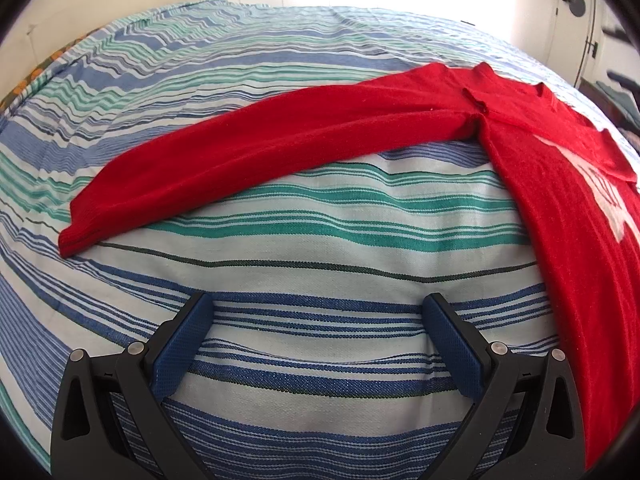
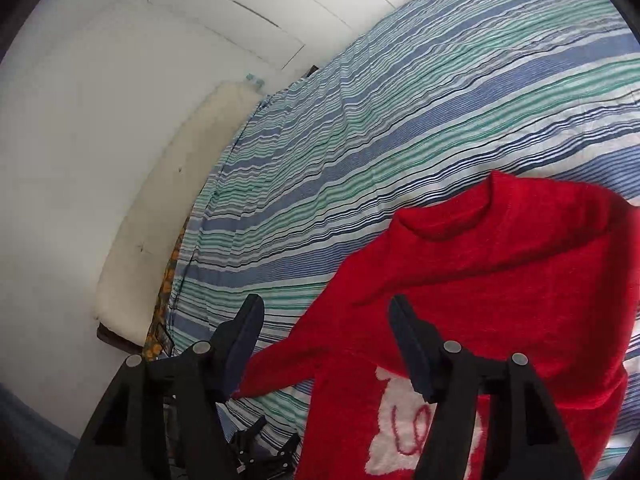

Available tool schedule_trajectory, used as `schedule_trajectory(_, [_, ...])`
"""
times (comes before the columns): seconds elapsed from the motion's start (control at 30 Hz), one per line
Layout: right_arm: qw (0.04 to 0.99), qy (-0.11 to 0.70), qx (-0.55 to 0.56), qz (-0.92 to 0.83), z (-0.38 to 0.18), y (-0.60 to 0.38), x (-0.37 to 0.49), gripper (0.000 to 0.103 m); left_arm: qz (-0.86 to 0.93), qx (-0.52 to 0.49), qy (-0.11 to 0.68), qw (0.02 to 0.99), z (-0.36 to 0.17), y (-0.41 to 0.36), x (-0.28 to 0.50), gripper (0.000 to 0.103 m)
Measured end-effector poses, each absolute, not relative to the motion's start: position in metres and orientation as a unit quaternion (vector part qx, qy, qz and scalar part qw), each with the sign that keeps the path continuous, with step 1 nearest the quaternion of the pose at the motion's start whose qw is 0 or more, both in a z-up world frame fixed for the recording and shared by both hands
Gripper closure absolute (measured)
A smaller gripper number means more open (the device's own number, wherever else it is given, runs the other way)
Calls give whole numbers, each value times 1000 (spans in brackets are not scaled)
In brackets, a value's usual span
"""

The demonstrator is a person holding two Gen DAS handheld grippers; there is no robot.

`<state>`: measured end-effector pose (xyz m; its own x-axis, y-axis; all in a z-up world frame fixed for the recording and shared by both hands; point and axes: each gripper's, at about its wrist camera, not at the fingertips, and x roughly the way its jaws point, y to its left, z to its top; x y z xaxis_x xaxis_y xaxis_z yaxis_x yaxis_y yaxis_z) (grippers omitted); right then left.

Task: Fold small clothes
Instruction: 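Grasp the sweater side with the right tool and fold it across the body, then lower the folded side onto the sweater and open the right tool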

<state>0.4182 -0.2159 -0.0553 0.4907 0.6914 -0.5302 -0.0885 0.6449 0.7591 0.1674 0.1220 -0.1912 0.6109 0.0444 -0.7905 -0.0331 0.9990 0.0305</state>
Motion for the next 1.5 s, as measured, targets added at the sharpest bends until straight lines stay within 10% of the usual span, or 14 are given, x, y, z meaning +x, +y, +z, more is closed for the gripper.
schedule_trajectory(0.2, [761,553,326,89,-142,-312,418,50,22,6,440,897,-191,121,168,0])
schedule_trajectory(0.3, [781,583,223,-13,-161,-340,404,83,22,6,441,897,-191,121,168,0])
schedule_trajectory(0.67, [786,579,204,67,-167,-308,386,81,21,5,440,898,-191,121,167,0])
schedule_trajectory(0.73, [785,568,243,45,-178,-326,379,103,21,5,440,898,-191,121,167,0])
schedule_trajectory(1.23, [728,655,104,176,-146,-271,171,85,17,-2,456,890,-188,122,163,0])
schedule_trajectory(1.5, [809,557,132,132,-96,-279,97,74,22,-33,479,877,-186,127,154,1])
